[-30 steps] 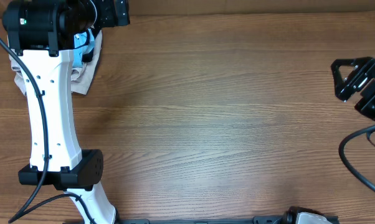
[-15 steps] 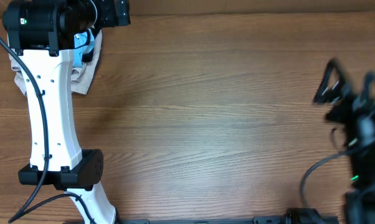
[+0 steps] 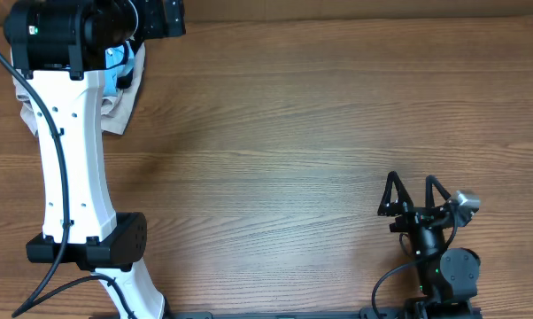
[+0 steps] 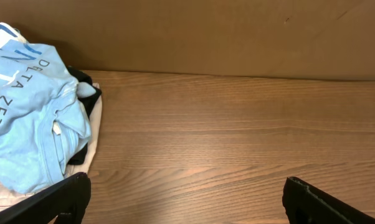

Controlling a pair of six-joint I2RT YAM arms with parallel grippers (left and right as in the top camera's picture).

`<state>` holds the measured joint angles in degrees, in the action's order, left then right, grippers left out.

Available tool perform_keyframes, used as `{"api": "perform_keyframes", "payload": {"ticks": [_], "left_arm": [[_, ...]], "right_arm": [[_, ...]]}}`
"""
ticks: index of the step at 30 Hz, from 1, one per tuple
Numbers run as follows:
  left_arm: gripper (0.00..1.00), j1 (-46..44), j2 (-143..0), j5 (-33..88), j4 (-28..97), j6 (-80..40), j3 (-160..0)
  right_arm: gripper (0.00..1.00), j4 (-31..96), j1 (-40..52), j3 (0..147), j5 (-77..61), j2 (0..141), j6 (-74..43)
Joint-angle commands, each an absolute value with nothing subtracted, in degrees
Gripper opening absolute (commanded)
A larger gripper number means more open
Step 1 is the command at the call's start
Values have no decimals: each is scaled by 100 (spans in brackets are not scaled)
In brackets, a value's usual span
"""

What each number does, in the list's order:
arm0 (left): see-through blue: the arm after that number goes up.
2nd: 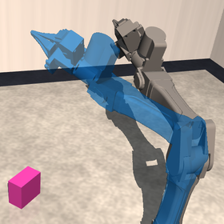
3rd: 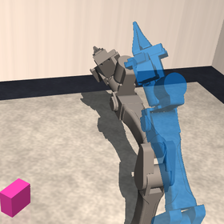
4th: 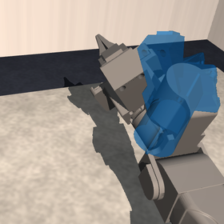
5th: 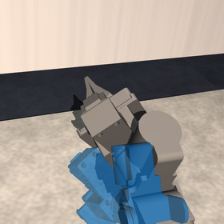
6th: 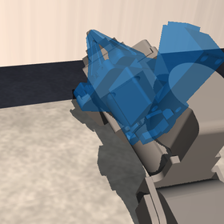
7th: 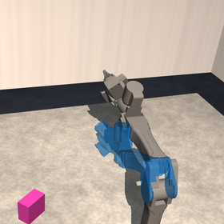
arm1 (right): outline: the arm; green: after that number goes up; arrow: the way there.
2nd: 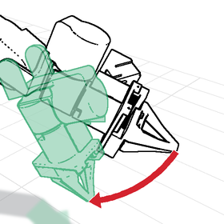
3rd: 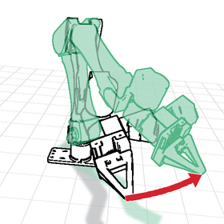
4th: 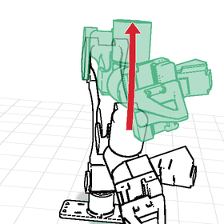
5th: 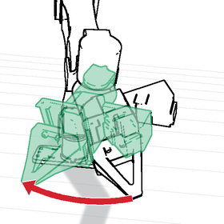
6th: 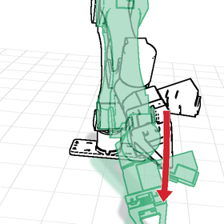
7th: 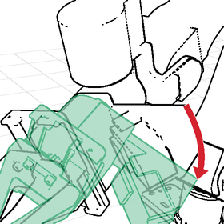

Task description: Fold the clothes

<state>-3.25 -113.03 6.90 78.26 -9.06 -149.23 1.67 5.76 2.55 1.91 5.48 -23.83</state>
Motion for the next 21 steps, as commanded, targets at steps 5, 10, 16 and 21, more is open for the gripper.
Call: {"api": "perform_keyframes", "payload": {"ticks": [5, 10, 16, 21], "left_arm": [[100, -303, -11325, 707, 7819, -882, -14925], [100, -303, -11325, 707, 7819, -882, -14925], [100, -303, -11325, 707, 7819, -882, -14925], [100, -303, -11325, 707, 7819, -884, -14925]], "right_arm": [[100, 454, 633, 47, 200, 12, -2405], [100, 458, 631, 47, 202, 16, -2405], [100, 458, 631, 47, 200, 16, -2403], [100, 458, 631, 47, 202, 16, -2405]]}}
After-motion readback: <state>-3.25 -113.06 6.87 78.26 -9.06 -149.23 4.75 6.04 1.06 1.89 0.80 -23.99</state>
